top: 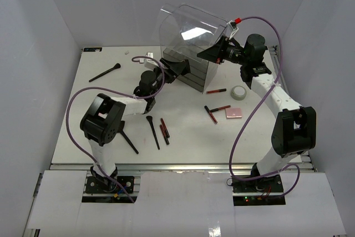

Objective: Organize the makeup

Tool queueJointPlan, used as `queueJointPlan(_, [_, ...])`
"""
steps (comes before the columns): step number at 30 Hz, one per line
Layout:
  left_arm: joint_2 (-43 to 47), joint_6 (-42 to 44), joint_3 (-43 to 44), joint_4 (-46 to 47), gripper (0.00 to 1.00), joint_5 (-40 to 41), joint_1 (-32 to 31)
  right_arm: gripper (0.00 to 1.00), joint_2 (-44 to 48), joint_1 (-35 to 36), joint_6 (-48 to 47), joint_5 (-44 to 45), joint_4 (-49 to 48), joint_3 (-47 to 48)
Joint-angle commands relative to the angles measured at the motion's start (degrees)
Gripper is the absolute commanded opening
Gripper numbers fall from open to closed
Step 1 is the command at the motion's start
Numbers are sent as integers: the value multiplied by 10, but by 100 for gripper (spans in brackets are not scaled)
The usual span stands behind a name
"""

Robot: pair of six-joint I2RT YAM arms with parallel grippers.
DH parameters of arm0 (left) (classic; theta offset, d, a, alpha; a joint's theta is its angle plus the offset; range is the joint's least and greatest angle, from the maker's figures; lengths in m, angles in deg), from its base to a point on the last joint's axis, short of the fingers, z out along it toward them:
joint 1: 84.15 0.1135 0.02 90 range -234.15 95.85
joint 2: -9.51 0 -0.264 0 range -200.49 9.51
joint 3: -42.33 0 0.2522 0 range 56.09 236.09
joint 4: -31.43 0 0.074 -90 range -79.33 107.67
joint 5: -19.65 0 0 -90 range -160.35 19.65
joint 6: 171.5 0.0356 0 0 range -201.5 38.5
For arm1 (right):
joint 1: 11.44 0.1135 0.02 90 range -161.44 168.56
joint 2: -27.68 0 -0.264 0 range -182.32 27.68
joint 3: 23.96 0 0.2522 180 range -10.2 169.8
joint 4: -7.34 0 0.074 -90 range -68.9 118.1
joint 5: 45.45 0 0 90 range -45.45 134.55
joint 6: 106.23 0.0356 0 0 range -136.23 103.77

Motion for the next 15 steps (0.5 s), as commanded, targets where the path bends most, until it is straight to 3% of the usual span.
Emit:
queueJointPlan(1, [-26, 4, 59, 86, 41, -19, 8, 9, 27, -1, 17, -37, -51, 6])
queueJointPlan(15, [-143, -3, 217, 75, 42, 8, 12, 9, 15, 0, 46, -48, -74, -4])
